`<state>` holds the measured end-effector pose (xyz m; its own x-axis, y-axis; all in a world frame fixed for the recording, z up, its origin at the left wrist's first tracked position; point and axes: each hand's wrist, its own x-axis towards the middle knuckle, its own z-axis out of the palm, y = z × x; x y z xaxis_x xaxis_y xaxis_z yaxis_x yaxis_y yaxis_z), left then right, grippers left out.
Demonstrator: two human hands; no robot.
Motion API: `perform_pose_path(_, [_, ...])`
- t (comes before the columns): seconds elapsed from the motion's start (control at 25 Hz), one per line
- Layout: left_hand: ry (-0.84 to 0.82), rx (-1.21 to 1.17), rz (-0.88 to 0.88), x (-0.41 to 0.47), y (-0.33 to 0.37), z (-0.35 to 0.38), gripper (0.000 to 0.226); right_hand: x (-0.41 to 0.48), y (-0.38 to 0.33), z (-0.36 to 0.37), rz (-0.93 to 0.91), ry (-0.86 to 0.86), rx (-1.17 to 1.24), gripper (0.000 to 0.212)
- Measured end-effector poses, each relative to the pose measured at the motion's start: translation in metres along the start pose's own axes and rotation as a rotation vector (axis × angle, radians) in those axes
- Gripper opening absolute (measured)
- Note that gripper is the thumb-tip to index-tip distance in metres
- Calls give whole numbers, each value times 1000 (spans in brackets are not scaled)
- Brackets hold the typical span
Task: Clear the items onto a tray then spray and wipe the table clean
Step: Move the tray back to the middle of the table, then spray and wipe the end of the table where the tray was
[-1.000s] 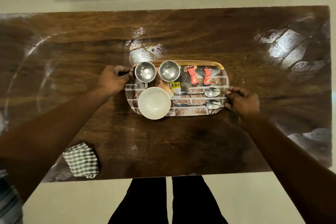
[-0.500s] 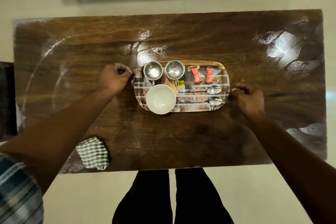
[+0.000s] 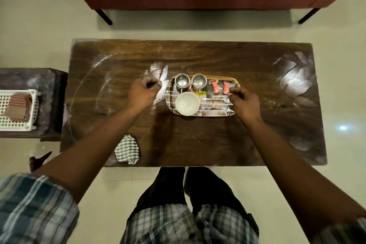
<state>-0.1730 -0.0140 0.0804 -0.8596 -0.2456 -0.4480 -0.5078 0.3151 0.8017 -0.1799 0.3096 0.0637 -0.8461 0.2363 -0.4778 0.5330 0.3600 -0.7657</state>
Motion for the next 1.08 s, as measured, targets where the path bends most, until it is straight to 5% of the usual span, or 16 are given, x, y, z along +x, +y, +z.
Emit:
perform_pose_path(0.24, [130,-89,77,-85,15,-57,13,-62,-46,25,-185,-113,-28,21])
perform_pose_path(0.56, [364,-267,17,-192,-52,-152,17,-161,-62,123,-363,-346,-77,15])
perform_pose_path(0.92, [445,-574,-96,-206,-114,-289,31,-238,-75,273,-334,-499,-182,15])
perform_pose_path(1.08, [425,-469,-194,-181,-197,-344,22,-249,-54,342,-257,-488,-278,23])
